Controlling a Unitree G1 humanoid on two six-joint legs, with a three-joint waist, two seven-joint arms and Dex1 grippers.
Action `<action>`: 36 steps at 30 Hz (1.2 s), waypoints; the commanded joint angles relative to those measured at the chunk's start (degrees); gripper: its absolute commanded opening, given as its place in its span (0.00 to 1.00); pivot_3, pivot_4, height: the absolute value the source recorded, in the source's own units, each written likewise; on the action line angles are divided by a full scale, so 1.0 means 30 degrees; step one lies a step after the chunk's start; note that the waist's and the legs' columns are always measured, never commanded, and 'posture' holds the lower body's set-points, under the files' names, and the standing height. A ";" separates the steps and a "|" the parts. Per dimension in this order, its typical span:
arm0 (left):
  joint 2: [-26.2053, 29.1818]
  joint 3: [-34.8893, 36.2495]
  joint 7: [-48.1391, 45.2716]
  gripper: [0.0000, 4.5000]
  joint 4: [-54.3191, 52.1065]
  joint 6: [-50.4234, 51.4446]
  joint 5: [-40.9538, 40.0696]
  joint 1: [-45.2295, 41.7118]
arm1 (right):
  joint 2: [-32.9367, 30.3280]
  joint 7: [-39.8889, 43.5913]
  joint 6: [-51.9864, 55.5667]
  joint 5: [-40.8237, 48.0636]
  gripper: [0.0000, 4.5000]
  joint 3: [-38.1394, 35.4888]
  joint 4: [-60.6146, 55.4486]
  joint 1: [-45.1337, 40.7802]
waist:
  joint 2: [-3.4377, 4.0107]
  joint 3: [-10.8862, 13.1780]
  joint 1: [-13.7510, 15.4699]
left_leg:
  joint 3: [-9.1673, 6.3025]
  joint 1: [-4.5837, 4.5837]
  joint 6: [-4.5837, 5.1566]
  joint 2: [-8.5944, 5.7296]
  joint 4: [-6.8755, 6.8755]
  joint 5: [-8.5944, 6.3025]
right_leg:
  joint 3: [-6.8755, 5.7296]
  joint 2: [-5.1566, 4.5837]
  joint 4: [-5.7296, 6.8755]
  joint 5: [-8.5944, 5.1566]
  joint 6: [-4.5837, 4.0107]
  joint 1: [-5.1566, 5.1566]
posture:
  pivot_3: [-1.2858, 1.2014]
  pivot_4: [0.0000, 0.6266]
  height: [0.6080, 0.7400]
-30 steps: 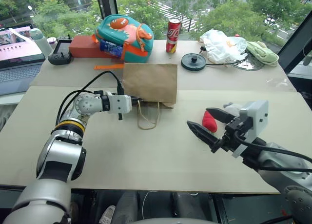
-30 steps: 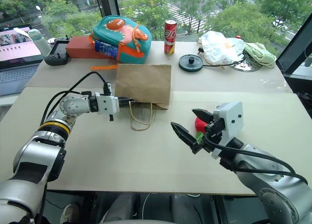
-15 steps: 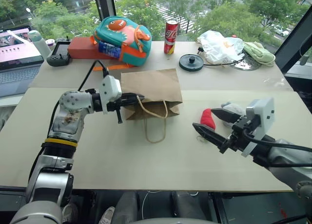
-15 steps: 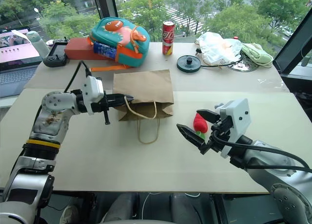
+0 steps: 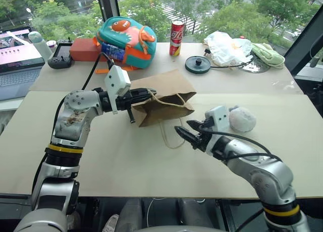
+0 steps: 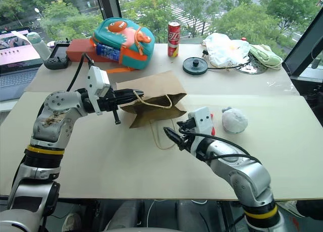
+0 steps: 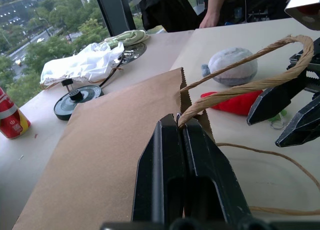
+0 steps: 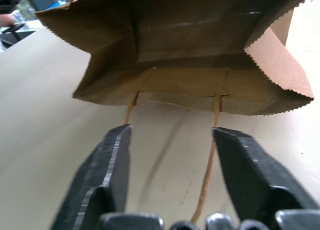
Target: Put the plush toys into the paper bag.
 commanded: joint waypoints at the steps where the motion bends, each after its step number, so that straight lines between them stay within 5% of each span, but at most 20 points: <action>1: -0.0138 0.0185 -0.0011 0.00 -0.0249 -0.0165 -0.0080 -0.0469 | 0.0716 -0.0038 -0.0519 -0.0932 0.32 0.0245 -0.0392 -0.0629 | 0.0000 0.0000 -0.0018 | -0.0001 -0.0015 0.0000 -0.0002 0.0000 0.0000 | 0.0000 -0.0002 -0.0001 0.0002 -0.0003 -0.0012 | 0.52 0.24 0.99; 6: -0.0452 0.0062 -0.0068 0.00 -0.0189 -0.0086 -0.0126 -0.0685 | 0.2148 -0.0259 -0.1042 -0.2884 0.01 0.1032 0.1132 -0.2084 | 0.0001 -0.0001 -0.0101 | -0.0001 -0.0002 0.0000 0.0003 0.0001 0.0001 | 0.0000 0.0006 0.0019 0.0001 -0.0002 -0.0024 | 0.52 0.24 0.99; 22: -0.1091 0.0182 0.0215 0.00 -0.0021 0.0592 -0.0194 -0.1417 | 0.6276 0.0241 -0.7074 -0.9974 0.01 0.3615 0.9254 -0.4912 | 0.0006 -0.0003 -0.0145 | 0.0001 -0.0049 -0.0001 0.0007 -0.0019 0.0001 | -0.0001 0.0010 0.0034 0.0008 -0.0013 -0.0105 | 0.52 0.24 0.99; 36: -0.0809 0.0398 0.0194 0.00 0.0366 0.0402 -0.0026 -0.1509 | 0.7912 0.1911 -0.7313 -1.0627 0.01 0.2947 1.1517 -0.4579 | 0.0011 -0.0005 -0.0140 | 0.0007 -0.0113 -0.0002 0.0003 -0.0036 0.0001 | 0.0000 -0.0003 0.0058 0.0016 -0.0026 -0.0200 | 0.52 0.24 0.99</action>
